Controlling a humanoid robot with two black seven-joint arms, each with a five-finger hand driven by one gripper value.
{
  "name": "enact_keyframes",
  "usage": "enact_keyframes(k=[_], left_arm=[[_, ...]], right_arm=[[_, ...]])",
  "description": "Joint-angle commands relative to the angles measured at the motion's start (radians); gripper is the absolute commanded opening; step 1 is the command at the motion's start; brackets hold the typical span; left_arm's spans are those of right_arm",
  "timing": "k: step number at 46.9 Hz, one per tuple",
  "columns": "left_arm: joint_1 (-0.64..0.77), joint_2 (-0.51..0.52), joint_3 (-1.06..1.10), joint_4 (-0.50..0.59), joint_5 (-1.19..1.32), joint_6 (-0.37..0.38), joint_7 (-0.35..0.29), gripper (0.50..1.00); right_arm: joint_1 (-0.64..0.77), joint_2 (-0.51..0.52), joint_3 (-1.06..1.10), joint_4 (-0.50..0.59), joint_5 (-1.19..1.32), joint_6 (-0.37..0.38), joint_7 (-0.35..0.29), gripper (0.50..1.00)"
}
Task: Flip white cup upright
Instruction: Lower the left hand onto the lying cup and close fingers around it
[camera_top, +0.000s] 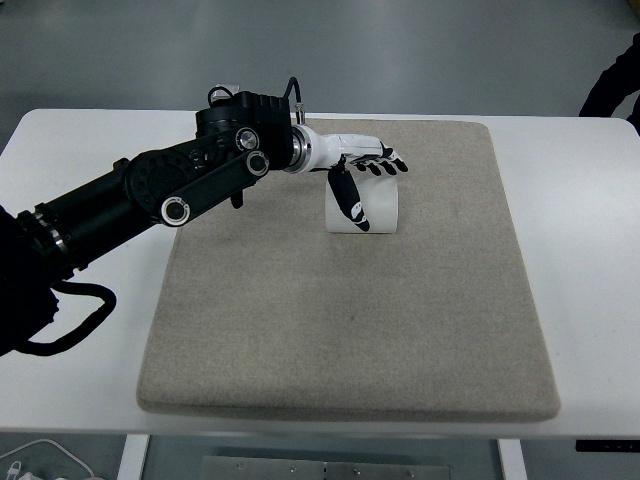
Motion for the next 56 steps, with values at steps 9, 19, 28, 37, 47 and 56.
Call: enact_keyframes(k=[9,19,28,37,47,56], left_arm=[[0.000,-0.029,0.030,0.036,-0.002,0.006,-0.019,0.971],[0.000,-0.040,0.045,0.051,-0.001,0.014,-0.029,0.964],[-0.005,-0.047,0.065,0.070,0.001,0.032,-0.042,0.958],[-0.005,-0.049,0.074,0.071,0.004,0.034,-0.044,0.902],[-0.009,-0.047,0.081,0.071,0.005,0.032,-0.045,0.784],[-0.028,-0.046,0.065,0.105,-0.019,0.032,-0.056,0.748]], right_arm=[[0.000,0.000,-0.001,0.000,-0.001,0.000,0.000,0.930],[0.000,0.000,-0.001,0.000,-0.001,0.000,0.000,0.930],[0.000,0.000,-0.001,0.000,0.000,0.000,0.000,0.930],[0.000,0.000,-0.001,0.000,0.000,0.000,0.000,0.930],[0.000,0.000,-0.001,0.000,0.000,0.000,0.000,0.930],[0.000,0.000,-0.001,0.000,0.000,0.000,0.000,0.930]])
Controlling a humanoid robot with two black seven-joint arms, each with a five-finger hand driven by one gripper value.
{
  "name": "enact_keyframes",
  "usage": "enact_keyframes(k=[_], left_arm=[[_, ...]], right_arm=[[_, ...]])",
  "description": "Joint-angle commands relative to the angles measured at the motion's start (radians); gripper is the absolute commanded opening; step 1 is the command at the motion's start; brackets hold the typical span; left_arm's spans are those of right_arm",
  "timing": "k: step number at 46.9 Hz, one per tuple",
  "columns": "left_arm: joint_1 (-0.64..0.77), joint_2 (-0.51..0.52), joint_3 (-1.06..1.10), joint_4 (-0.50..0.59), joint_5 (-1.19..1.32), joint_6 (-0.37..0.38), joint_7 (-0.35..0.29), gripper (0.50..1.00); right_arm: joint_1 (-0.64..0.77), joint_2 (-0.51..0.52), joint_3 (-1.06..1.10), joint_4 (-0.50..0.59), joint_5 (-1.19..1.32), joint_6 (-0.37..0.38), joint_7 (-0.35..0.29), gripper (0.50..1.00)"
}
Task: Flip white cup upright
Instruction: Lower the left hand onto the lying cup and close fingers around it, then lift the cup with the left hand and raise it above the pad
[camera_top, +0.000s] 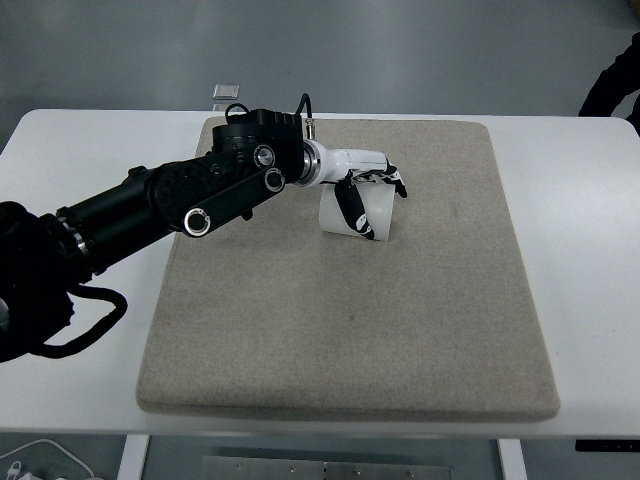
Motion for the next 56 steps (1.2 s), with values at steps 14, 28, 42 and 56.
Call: enact_keyframes(k=[14,28,42,56], left_arm=[[-0.048,0.010,-0.027,0.036,-0.132,0.005,-0.016,0.739],[-0.064,0.050,-0.111,0.034,-0.217,0.017,-0.016,0.733],[-0.079,0.120,-0.172,0.031,-0.316,0.020,-0.018,0.724],[-0.061,0.203,-0.286,0.033,-0.506,0.025,-0.027,0.722]], right_arm=[[0.000,0.000,0.001,0.000,0.000,0.000,0.000,0.930],[0.000,0.000,0.000,0.000,0.000,0.000,0.000,0.930],[0.000,0.000,0.000,0.000,0.000,0.000,0.000,0.930],[0.000,0.000,0.000,0.000,0.000,0.000,0.000,0.930]])
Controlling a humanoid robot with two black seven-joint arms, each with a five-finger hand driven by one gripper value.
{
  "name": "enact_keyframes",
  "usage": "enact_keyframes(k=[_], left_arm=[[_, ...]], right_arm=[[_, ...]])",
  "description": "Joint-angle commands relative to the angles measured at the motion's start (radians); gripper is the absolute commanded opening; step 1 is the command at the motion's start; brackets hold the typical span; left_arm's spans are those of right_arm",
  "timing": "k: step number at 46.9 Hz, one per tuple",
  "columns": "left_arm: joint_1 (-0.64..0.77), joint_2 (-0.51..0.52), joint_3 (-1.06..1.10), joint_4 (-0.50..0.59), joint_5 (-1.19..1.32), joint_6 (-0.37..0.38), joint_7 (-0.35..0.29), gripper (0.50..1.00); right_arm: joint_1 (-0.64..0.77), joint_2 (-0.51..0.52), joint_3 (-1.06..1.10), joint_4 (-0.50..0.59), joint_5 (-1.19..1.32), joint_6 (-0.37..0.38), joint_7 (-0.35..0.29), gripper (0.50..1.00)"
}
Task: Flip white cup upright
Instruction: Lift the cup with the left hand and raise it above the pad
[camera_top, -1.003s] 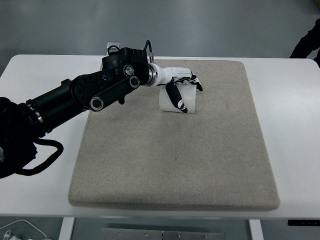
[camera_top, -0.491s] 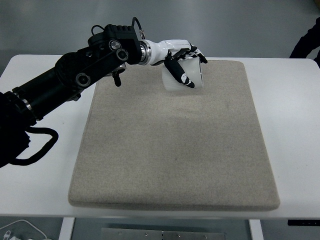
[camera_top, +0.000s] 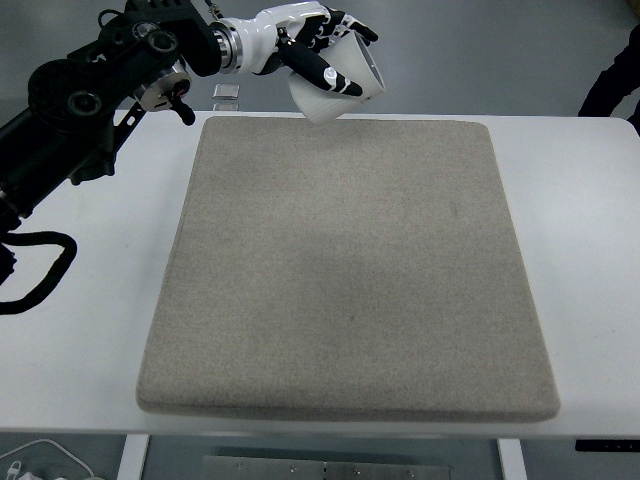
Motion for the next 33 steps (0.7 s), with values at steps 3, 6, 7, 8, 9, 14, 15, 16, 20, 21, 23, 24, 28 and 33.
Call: enact_keyframes(k=[3,6,7,8,9,14,15,16,20,21,23,24,28,33], left_arm=[[0.007,0.026,-0.024,0.003,-0.112,0.002,-0.015,0.716],[0.011,0.035,-0.037,0.004,-0.170,0.003,-0.021,0.713],[0.011,0.038,-0.041,0.004,-0.189,0.007,-0.023,0.713],[0.014,0.041,-0.046,0.004,-0.209,0.010,-0.026,0.713],[0.017,0.046,-0.050,0.004,-0.227,0.011,-0.032,0.713],[0.047,0.053,-0.067,0.003,-0.312,0.013,-0.067,0.713],[0.053,0.057,-0.072,0.003,-0.324,0.013,-0.077,0.713],[0.060,0.060,-0.076,0.001,-0.335,0.011,-0.084,0.713],[0.096,0.067,-0.107,-0.004,-0.361,0.008,-0.115,0.713],[0.106,0.067,-0.116,-0.005,-0.362,0.005,-0.120,0.713],[0.125,0.067,-0.138,-0.007,-0.362,0.002,-0.129,0.713],[0.134,0.067,-0.150,-0.008,-0.362,0.000,-0.135,0.713],[0.163,0.066,-0.187,-0.011,-0.362,-0.001,-0.155,0.713],[0.195,0.066,-0.208,-0.014,-0.370,-0.004,-0.184,0.713]], right_arm=[[0.000,0.000,0.001,0.000,-0.001,0.000,0.000,0.930],[0.000,0.000,-0.001,0.000,0.001,0.000,0.000,0.930],[0.000,0.000,0.001,0.000,0.001,0.000,0.000,0.930],[0.000,0.000,0.001,0.000,-0.001,0.000,0.000,0.930],[0.000,0.000,0.000,0.000,0.001,0.000,0.000,0.930],[0.000,0.000,-0.001,0.000,0.001,0.000,0.000,0.930],[0.000,0.000,0.001,0.000,0.001,0.000,0.000,0.930],[0.000,0.000,0.001,0.000,0.001,0.000,0.000,0.930],[0.000,0.000,-0.001,0.000,0.001,0.000,0.000,0.930],[0.000,0.000,-0.001,0.000,0.001,0.000,0.000,0.930],[0.000,0.000,0.000,0.000,-0.001,0.000,0.000,0.930],[0.000,0.000,0.001,0.000,0.001,0.001,0.000,0.930],[0.000,0.000,-0.001,0.000,0.001,0.000,0.000,0.930],[0.000,0.000,-0.001,0.000,0.001,0.000,0.000,0.930]])
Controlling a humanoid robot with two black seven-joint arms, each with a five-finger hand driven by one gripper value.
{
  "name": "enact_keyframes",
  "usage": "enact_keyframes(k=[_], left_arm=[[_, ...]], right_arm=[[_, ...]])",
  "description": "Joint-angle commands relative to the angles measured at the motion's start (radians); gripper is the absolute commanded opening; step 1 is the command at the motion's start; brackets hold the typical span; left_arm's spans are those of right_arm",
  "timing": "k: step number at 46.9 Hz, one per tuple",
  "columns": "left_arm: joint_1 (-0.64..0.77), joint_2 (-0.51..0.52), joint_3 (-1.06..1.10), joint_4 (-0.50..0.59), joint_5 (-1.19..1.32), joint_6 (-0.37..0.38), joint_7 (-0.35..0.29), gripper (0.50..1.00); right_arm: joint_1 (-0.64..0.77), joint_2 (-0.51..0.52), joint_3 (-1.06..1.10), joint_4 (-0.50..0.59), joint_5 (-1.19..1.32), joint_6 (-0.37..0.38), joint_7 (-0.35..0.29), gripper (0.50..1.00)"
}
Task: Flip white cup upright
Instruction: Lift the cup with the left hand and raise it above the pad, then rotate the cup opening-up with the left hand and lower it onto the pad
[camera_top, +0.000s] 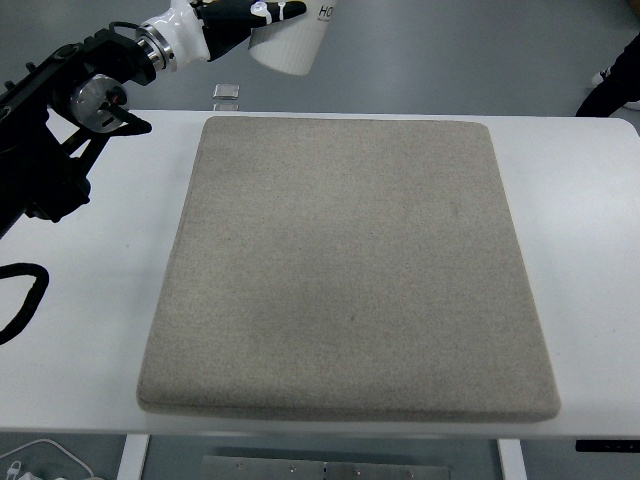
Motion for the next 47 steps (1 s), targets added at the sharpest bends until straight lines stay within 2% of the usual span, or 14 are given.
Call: enact_keyframes(k=[1,6,13,29,38,47], left_arm=[[0.025,0.000,-0.018,-0.001,-0.013,-0.005,-0.026,0.713],[0.062,0.000,-0.022,-0.001,-0.041,-0.025,-0.061,0.713],[0.117,0.000,-0.021,-0.001,-0.051,-0.053,-0.147,0.711],[0.218,-0.002,0.001,0.016,-0.028,-0.120,-0.423,0.713],[0.232,-0.003,0.064,0.050,0.045,-0.129,-0.607,0.713],[0.252,-0.008,0.082,0.091,0.111,-0.120,-0.607,0.713]], right_arm=[[0.000,0.000,0.001,0.000,0.000,0.000,0.000,0.930],[0.000,0.000,0.000,0.000,-0.001,0.000,0.000,0.930],[0.000,0.000,0.001,0.000,0.000,0.000,0.000,0.930],[0.000,0.000,0.000,0.000,0.000,0.000,0.000,0.930],[0.000,0.000,0.000,0.000,0.000,0.000,0.000,0.930],[0.000,0.000,0.001,0.000,-0.001,0.000,0.000,0.930]])
